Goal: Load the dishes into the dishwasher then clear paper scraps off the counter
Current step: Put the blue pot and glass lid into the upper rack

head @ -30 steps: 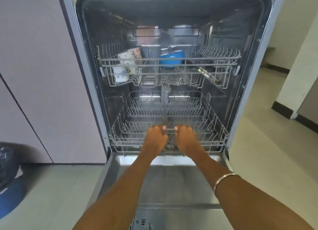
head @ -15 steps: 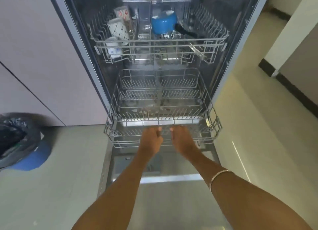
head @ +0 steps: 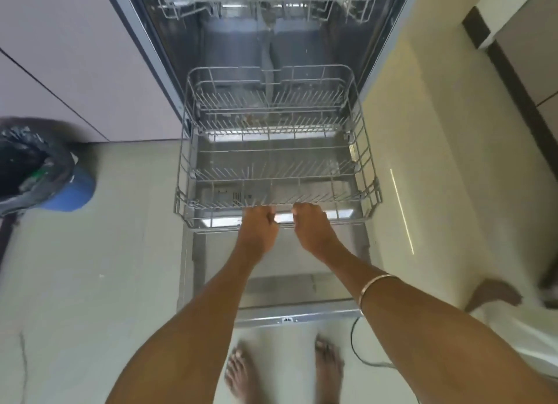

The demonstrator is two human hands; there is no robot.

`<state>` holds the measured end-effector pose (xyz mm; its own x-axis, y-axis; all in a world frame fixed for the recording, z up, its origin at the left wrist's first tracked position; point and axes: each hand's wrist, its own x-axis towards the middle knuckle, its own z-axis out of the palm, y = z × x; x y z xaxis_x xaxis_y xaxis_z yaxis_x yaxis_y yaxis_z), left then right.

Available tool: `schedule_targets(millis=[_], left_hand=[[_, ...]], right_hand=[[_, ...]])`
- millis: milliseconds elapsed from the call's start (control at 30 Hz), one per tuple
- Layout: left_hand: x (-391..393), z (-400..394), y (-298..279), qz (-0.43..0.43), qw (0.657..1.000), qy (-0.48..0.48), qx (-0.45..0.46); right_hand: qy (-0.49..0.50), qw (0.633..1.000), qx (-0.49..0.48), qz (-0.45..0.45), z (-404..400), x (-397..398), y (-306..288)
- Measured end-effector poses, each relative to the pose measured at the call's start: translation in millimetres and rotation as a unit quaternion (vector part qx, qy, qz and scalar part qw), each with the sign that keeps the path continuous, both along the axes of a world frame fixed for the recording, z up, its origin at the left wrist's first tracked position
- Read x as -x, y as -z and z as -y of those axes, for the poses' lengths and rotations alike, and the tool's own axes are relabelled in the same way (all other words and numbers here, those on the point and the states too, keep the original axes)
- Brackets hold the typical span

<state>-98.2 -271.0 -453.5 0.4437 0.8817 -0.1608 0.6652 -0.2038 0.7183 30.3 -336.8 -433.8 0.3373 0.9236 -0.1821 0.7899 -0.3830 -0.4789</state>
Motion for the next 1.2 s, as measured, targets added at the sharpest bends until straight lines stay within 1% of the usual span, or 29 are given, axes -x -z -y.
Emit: schedule_targets(millis=[133,300,433,567,767,933,1067,1200], left_hand=[[11,28,-9,-0.046,0.998,0.021,0.022],[25,54,-14,-0.066,0.996,0.023,0.053],[32,76,-14,-0.083,0.995,0.024,0.057],[33,79,-12,-0.087,0.991,0.016,0.097],[32,74,-20,-0.096,0.987,0.018,0.129],[32,73,-18,-0.108,0.986,0.024,0.126],[34,81,-13,-0.138,0.986,0.034,0.090],[39,90,-19,-0.145,0.987,0.035,0.063]], right_hand=[[-0.013,0.999,0.030,-0.002,31,11,-4],[-0.015,0.996,0.074,-0.042,55,20,-8],[-0.015,0.994,0.100,-0.044,74,26,-8],[0.010,0.993,0.101,-0.062,74,27,-13],[0.012,0.990,0.117,-0.073,71,25,-16],[0.022,0.986,0.144,-0.086,68,26,-20],[0.014,0.983,0.159,-0.094,67,26,-24],[0.014,0.973,0.194,-0.121,63,25,-32]])
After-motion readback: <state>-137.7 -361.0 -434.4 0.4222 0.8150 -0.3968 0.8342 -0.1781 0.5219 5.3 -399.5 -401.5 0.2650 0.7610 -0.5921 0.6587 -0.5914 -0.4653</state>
